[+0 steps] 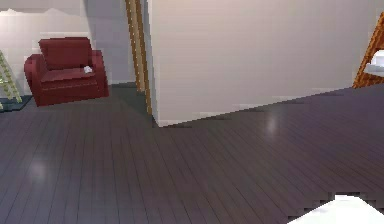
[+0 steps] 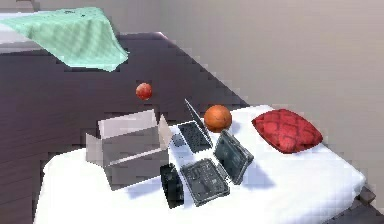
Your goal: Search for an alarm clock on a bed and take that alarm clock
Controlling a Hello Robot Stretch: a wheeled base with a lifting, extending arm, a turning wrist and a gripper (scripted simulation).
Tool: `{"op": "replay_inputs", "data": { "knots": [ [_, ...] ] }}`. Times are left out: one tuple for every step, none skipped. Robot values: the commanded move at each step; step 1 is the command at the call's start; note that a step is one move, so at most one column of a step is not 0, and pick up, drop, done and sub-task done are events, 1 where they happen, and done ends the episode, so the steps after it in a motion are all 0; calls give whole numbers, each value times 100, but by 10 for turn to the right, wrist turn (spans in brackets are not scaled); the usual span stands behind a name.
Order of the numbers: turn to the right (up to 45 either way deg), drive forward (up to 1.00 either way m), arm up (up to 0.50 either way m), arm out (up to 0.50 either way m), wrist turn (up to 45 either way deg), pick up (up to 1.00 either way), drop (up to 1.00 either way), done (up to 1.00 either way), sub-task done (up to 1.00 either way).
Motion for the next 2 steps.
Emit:
{"op": "replay_inputs", "data": {
  "knots": [
    [0, 0, 0, 38, 0, 0, 0, 0, 0],
    [0, 0, 0, 0, 450, 0, 0, 0, 0]
  ]
}}
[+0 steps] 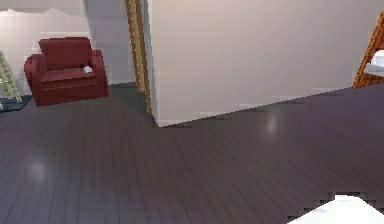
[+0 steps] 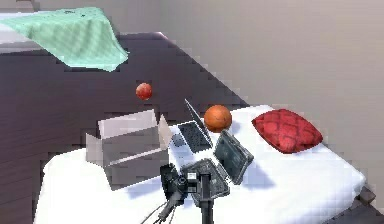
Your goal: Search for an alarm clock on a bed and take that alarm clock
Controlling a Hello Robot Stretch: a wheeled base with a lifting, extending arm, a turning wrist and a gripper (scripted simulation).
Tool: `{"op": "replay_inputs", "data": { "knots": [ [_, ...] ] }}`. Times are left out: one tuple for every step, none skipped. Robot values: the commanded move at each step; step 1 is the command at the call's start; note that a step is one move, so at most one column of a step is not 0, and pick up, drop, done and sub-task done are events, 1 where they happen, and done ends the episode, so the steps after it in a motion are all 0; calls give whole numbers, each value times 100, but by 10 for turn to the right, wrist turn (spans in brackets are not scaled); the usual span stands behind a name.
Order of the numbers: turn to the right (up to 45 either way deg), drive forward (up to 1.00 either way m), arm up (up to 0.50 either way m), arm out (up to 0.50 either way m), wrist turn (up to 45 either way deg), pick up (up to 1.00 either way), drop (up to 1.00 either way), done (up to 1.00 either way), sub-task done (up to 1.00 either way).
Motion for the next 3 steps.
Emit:
{"op": "replay_inputs", "data": {
  "knots": [
    [0, 0, 0, 0, 450, 0, 0, 0, 0],
    [0, 0, 0, 0, 450, 0, 0, 0, 0],
    [0, 0, 0, 0, 150, 0, 0, 0, 0]
  ]
}}
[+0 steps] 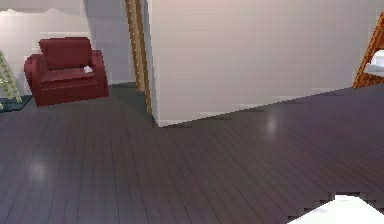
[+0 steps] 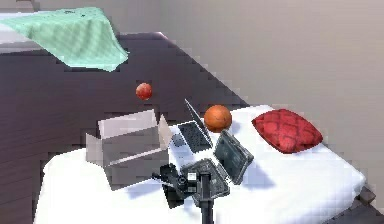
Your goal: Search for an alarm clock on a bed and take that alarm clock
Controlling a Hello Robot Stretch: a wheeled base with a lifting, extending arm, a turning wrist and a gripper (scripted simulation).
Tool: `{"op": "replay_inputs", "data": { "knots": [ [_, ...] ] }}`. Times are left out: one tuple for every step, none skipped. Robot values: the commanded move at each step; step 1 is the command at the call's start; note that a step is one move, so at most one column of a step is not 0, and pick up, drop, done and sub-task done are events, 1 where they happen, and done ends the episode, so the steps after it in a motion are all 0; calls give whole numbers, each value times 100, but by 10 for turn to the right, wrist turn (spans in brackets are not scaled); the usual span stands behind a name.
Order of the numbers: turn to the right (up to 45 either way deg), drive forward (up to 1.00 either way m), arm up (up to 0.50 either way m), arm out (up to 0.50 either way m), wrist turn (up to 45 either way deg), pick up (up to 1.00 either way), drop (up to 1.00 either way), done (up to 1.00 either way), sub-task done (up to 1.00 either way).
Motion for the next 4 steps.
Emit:
{"op": "replay_inputs", "data": {
  "knots": [
    [0, 0, -30, 0, 0, 0, 0, 0, 0],
    [0, 0, 0, 0, 0, 100, 0, 0, 0],
    [0, 0, 10, 0, 0, 0, 0, 0, 0],
    [0, 0, 0, 0, 0, 0, 0, 100, 0]
  ]
}}
